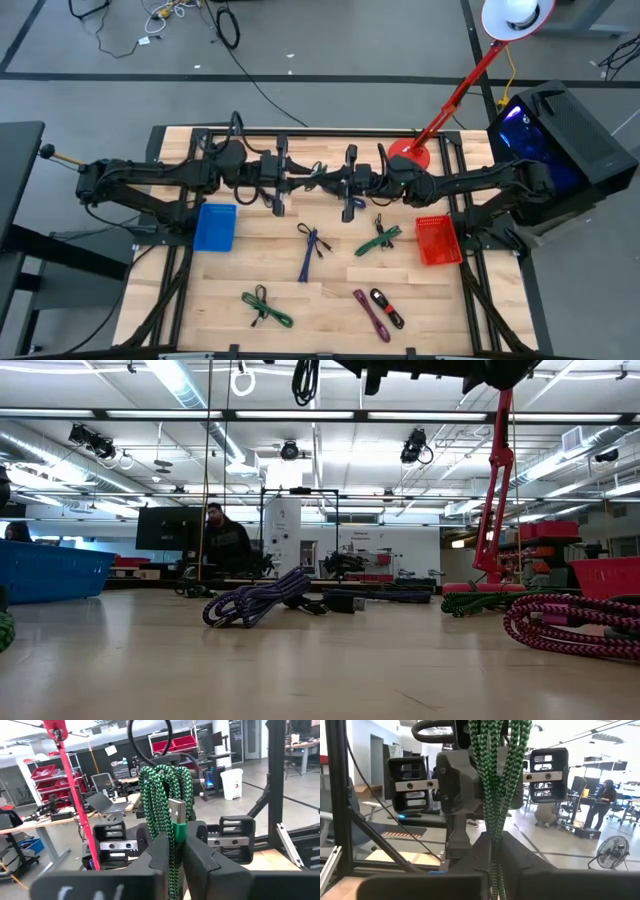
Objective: Pick & Place USB Port
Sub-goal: Put the black and green charger cable into the red basket
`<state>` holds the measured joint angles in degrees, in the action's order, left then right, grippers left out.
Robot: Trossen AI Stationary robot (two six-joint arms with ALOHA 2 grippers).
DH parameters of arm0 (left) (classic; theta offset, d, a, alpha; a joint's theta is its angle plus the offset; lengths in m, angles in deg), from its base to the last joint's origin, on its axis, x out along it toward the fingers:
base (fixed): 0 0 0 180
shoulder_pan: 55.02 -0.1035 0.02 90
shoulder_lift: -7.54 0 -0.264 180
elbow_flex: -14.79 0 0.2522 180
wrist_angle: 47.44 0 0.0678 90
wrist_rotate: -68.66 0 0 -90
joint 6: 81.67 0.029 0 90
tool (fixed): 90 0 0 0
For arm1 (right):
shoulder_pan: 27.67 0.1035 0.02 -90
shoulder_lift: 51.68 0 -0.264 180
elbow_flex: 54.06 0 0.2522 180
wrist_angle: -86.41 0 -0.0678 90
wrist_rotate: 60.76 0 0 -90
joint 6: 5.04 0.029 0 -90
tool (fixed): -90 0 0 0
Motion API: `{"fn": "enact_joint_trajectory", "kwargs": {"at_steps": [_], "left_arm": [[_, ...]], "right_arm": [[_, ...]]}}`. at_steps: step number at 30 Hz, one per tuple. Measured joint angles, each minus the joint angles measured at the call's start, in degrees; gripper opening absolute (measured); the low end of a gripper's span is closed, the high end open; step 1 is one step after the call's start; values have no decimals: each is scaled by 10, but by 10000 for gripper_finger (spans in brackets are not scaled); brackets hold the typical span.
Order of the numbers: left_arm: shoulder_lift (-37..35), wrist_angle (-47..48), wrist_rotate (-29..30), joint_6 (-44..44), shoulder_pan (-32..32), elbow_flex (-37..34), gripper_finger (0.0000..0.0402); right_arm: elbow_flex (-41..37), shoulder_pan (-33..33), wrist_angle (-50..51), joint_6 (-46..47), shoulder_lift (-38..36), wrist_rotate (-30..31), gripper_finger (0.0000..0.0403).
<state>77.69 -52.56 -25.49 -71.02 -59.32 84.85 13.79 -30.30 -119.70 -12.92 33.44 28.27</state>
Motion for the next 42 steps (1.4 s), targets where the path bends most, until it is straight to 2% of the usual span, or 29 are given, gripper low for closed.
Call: {"fn": "enact_joint_trajectory", "kwargs": {"at_steps": [4,8,13,16,19,22,27,31,35,38,42], "left_arm": [[0,2,2,-10,0,0,103],[-4,20,29,-10,0,0,129],[-29,84,72,2,0,0,139],[-41,128,96,3,0,0,136],[-54,169,108,3,0,0,131],[-59,204,110,-5,0,-1,127],[-61,217,110,-10,0,0,126],[-61,218,110,-10,0,0,126],[-60,219,110,-10,0,0,126],[-60,228,110,-10,0,0,126],[-60,245,110,-10,0,0,126]], "right_arm": [[0,0,16,0,-3,1,7],[-1,3,99,0,-40,36,6],[-1,29,293,2,-130,131,6],[-1,65,443,43,-183,208,6],[-1,120,584,129,-229,314,6],[-1,186,708,260,-267,403,6],[-1,309,883,530,-289,478,6],[-2,366,991,721,-273,486,6],[-2,393,1107,899,-241,448,6],[-2,397,1153,975,-214,395,6],[-2,397,1198,1030,-185,322,5]]}}
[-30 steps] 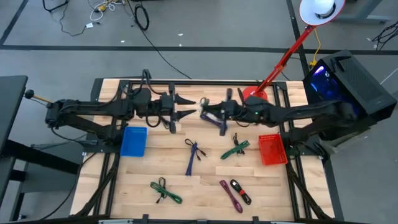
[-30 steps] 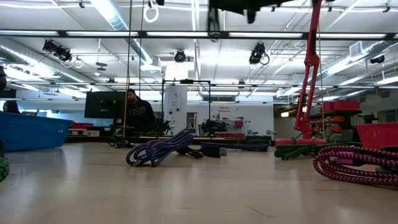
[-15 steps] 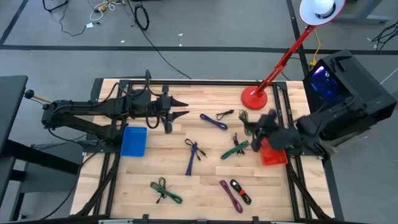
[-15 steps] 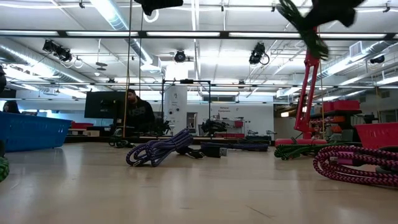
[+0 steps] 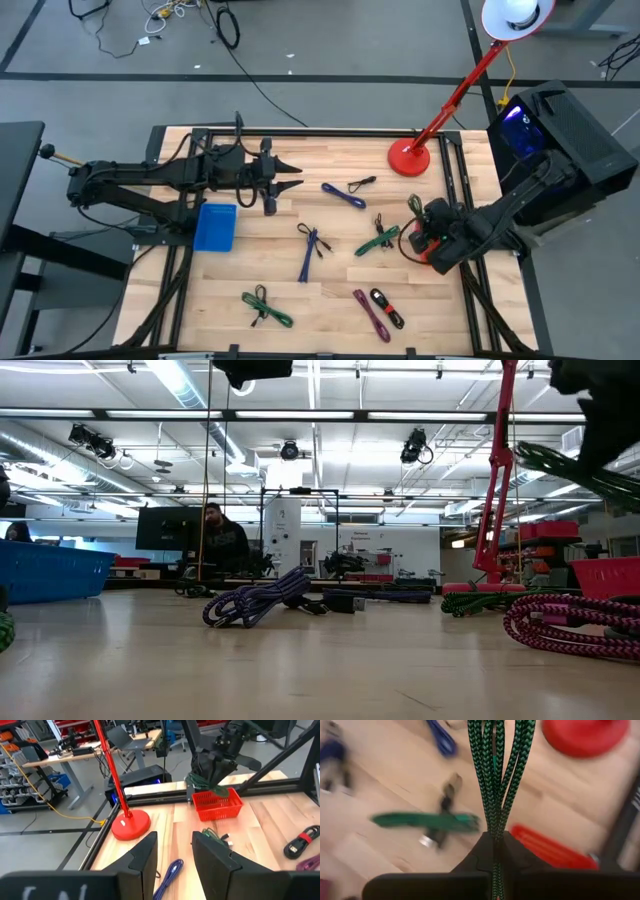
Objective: Pick & Place USB Port
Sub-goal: Put the black and green charger cable into the red basket
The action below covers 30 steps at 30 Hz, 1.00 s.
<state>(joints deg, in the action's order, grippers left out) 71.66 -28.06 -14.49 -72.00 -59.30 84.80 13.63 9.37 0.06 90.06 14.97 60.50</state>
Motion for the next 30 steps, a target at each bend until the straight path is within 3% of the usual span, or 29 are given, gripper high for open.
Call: {"fn": "enact_joint_trajectory", "kwargs": {"at_steps": [5,12,21,30], "left_arm": [[0,20,0,0,0,0,126],[0,19,0,0,0,-19,126],[1,16,0,0,0,-34,126],[1,15,0,-1,0,-35,126]], "right_arm": [[0,2,39,55,6,-86,4],[-3,18,40,110,14,-106,4],[-49,18,41,188,67,-188,4],[-61,15,36,197,80,-167,4]]}}
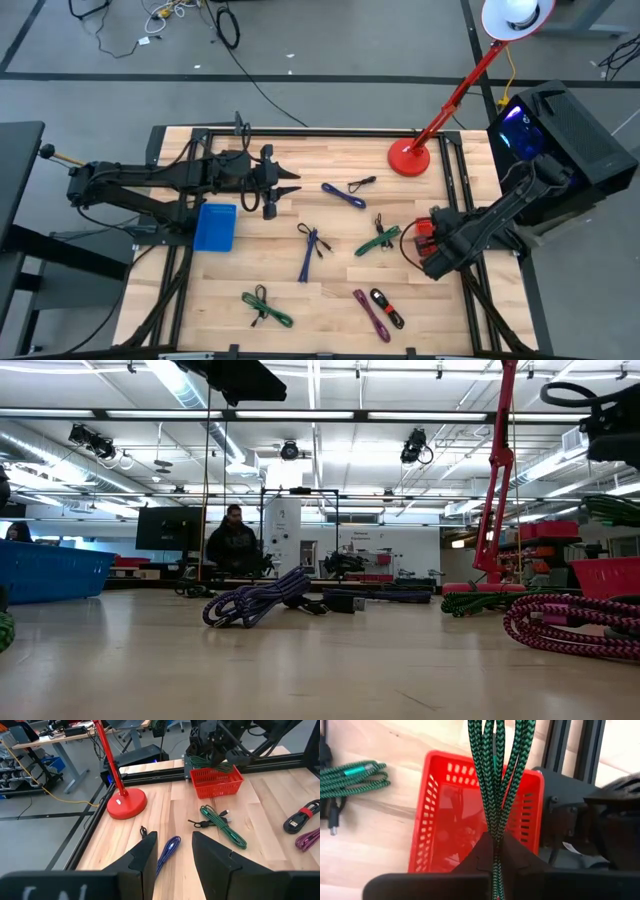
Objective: Pick & Place USB Port
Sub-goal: Put the black and green charger cable into the red basket, then put the black and violet charger cable into the red basket
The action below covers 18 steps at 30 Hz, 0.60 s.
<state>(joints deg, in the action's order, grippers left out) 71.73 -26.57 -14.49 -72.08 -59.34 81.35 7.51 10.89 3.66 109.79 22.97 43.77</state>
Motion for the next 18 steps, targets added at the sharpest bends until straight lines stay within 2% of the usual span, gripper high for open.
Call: {"fn": "enact_joint_trajectory", "kwargs": {"at_steps": [3,18], "left_arm": [[0,0,0,-4,0,0,126],[0,0,0,-15,0,0,126]], "right_arm": [[0,0,-1,-8,0,7,10],[0,0,0,-29,0,67,114]]}}
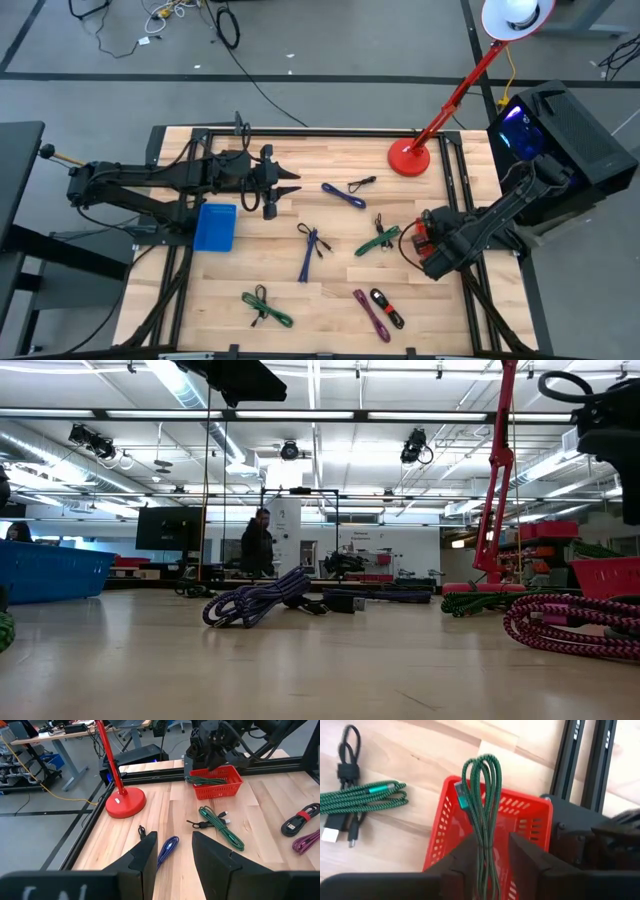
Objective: Pick & Place USB Port
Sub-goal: Put the black and violet charger cable into the red basket
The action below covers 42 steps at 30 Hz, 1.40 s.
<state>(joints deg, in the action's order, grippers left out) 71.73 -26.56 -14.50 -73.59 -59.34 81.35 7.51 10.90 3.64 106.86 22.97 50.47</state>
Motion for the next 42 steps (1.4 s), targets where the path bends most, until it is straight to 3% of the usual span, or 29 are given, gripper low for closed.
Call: {"fn": "enact_joint_trajectory", "kwargs": {"at_steps": [14,18,22,28,32,35,42], "left_arm": [[0,0,25,0,0,0,126],[0,0,37,0,0,0,126],[0,-11,37,0,0,0,126],[0,-40,37,0,0,0,126],[0,-39,37,-9,0,0,126],[0,-37,36,-18,0,0,126],[0,-33,35,-19,0,0,126]], "right_arm": [[0,-44,-16,-121,-7,170,146],[0,-93,-79,-223,-21,239,146],[0,-171,-197,-387,-34,254,146],[0,-288,-498,-758,-34,206,146],[0,-362,-632,-923,-31,130,146],[0,-415,-674,-986,-19,60,147],[1,-484,-745,-1010,60,-99,166]]}}
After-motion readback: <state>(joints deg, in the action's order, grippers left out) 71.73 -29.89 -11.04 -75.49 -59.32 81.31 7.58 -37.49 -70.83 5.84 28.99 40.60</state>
